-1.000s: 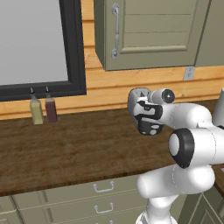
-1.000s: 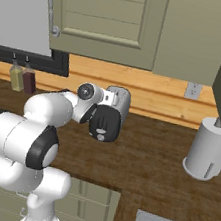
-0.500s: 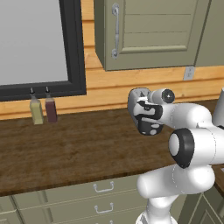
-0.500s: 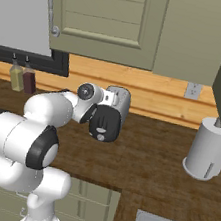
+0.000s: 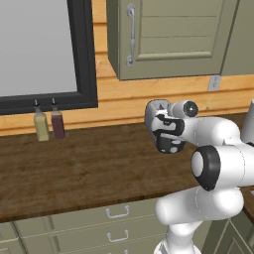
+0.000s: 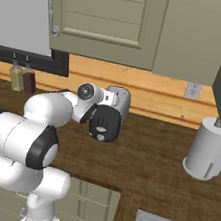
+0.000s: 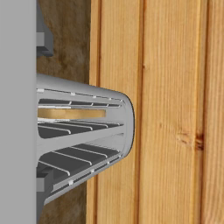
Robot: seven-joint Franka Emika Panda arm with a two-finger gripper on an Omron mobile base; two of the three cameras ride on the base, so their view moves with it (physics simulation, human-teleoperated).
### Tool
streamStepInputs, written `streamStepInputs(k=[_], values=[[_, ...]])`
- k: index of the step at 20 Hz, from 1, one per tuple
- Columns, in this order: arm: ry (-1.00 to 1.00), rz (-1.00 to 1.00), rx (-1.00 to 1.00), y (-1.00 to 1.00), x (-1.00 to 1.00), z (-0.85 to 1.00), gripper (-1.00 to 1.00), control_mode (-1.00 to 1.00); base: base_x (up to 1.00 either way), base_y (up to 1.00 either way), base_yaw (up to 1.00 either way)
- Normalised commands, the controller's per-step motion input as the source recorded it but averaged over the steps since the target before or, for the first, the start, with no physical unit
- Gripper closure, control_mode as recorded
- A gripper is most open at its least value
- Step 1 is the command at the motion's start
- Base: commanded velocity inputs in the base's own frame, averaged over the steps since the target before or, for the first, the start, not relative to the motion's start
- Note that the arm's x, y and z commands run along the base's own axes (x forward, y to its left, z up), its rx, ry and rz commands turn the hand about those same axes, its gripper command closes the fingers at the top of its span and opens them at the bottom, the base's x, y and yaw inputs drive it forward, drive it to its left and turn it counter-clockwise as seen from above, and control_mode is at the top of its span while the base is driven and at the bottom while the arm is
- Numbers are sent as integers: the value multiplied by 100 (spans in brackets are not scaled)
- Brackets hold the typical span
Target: Start the toaster. Once the lever pops up, take the bread to the plate on the dining counter.
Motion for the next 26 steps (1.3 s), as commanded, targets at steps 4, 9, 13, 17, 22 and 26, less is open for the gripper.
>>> streamStepInputs(k=[4, 9, 13, 17, 22, 26], values=[[0, 0, 0, 0, 0, 0, -100, -100, 0, 0, 0], [0, 0, 0, 0, 0, 0, -100, -100, 0, 0, 0], [0, 0, 0, 0, 0, 0, -100, -100, 0, 0, 0], [0, 0, 0, 0, 0, 0, -100, -100, 0, 0, 0], [0, 0, 0, 0, 0, 0, -100, -100, 0, 0, 0], [0, 0, 0, 0, 0, 0, -100, -100, 0, 0, 0]])
